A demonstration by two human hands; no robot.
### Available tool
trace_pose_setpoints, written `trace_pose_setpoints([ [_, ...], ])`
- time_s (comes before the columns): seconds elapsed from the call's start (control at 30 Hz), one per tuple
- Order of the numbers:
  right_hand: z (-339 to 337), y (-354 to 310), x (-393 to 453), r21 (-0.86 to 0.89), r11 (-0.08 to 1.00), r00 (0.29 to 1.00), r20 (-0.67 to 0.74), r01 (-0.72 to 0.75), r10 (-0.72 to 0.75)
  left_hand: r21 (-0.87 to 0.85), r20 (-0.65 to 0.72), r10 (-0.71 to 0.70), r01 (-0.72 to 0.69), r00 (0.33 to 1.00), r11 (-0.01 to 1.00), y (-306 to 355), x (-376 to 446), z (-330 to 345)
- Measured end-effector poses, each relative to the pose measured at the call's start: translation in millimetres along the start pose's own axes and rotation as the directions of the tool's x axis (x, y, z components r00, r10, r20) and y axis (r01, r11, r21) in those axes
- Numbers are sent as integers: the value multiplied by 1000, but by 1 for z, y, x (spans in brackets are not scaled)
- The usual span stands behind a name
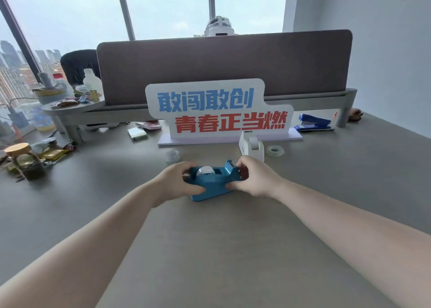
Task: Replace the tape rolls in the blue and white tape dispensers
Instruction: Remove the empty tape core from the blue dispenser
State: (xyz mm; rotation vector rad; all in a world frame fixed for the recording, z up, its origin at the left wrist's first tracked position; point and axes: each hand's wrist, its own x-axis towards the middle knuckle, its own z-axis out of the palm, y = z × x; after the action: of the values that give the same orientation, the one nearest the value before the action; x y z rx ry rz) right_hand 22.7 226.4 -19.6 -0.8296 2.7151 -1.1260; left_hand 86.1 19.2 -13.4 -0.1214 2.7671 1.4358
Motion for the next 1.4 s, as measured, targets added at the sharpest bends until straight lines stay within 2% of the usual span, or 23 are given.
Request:
trace_pose_setpoints([
  [0.13,-6,5,-13,56,998,1000,-21,-6,7,-34,116,20,-16,993,999,5,-10,4],
  [0.27,-9,11,-28,195,980,1000,10,-31,29,-18,152,41,-38,987,999,7,-15,8],
  [0.37,-11,13,-36,176,984,1000,2,13,-14,-30,166,70,-66,984,997,8,-19,12],
  [0.6,-14,13,-46,172,985,999,-17,32,-29,-136,-31,81,-85,996,987,11,-26,25],
  [0.77,-13,13,-49,161,987,1000,-18,23,-20,-77,-92,136,-143,986,987,19,-28,23],
  [0.9,-14,13,-49,151,988,1000,-11,20,-19,95,-150,210,-197,966,976,25,-27,24],
  [1.03,-14,12,-51,160,987,1000,-15,28,-26,157,-223,295,-264,929,952,28,-30,28],
  [1.23,-14,10,-51,139,990,1000,-7,11,-10,83,-307,249,-235,919,969,33,-36,25],
  [1.4,-13,7,-53,134,991,1000,-26,16,-13,-58,-381,173,-210,908,976,37,-42,21],
])
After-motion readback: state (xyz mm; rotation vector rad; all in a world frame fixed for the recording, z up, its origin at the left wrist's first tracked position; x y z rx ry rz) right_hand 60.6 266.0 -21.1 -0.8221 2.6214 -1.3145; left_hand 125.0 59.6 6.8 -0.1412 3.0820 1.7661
